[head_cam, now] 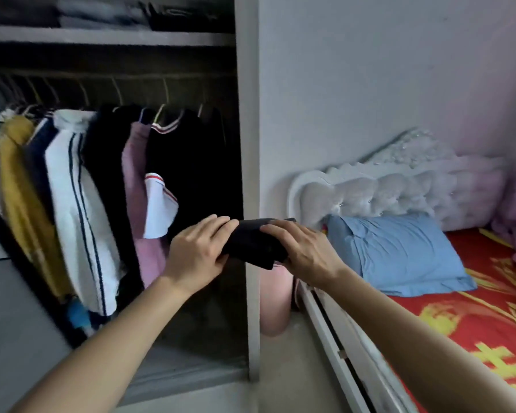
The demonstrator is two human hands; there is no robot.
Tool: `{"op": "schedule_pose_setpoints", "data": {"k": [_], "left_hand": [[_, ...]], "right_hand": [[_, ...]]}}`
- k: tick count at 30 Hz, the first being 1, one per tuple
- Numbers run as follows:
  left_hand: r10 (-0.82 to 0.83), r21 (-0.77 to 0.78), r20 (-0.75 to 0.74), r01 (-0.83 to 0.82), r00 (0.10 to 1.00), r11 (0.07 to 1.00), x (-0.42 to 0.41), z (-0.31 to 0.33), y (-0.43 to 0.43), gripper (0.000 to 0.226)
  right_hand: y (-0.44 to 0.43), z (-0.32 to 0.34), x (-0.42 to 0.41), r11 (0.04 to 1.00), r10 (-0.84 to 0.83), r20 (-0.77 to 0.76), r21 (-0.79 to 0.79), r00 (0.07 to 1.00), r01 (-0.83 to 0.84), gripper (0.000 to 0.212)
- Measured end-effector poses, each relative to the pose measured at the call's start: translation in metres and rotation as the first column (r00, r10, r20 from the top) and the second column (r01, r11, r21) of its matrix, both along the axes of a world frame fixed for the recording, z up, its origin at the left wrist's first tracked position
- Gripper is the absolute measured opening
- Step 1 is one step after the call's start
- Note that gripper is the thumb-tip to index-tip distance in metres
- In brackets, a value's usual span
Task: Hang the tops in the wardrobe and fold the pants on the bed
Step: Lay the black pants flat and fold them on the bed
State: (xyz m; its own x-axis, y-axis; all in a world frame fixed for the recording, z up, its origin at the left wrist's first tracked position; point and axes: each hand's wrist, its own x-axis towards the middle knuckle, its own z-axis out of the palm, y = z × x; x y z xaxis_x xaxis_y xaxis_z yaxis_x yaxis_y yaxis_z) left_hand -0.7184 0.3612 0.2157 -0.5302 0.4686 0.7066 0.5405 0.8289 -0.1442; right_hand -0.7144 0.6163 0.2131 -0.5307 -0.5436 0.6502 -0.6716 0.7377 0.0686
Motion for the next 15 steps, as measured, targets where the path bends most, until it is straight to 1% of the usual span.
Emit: {"op": "schedule_pose_setpoints", "data": {"k": [2,5,7,11,15], "left_hand": [[0.063,0.029,-0.048,-0.061,0.997,0.998,0.0,0.018,-0.043,0.06],[0.141,0.034,-0.169,-0.137,0.976,0.99,-0.006,0.057,-0.092,0.053],[0.184,0.026,-0.266,-0.184,0.946,0.983,-0.016,0.091,-0.117,0.052],[0.221,0.005,-0.474,-0.249,0.853,0.968,-0.053,0.168,-0.156,0.05],[0.216,0.003,-0.657,-0.285,0.722,0.959,-0.105,0.254,-0.18,0.049]], "right_hand": [[-0.045,0.027,-0.015,0.999,0.036,-0.043,0.032,0.998,-0.034,0.061],[-0.096,0.074,-0.04,0.997,0.069,-0.143,0.056,0.987,-0.061,0.058],[-0.122,0.109,-0.058,0.994,0.104,-0.231,0.054,0.967,-0.094,0.056],[-0.156,0.186,-0.107,0.989,0.143,-0.454,0.038,0.879,-0.142,0.05],[-0.18,0.27,-0.163,0.989,0.124,-0.623,0.016,0.772,-0.146,0.053]]}}
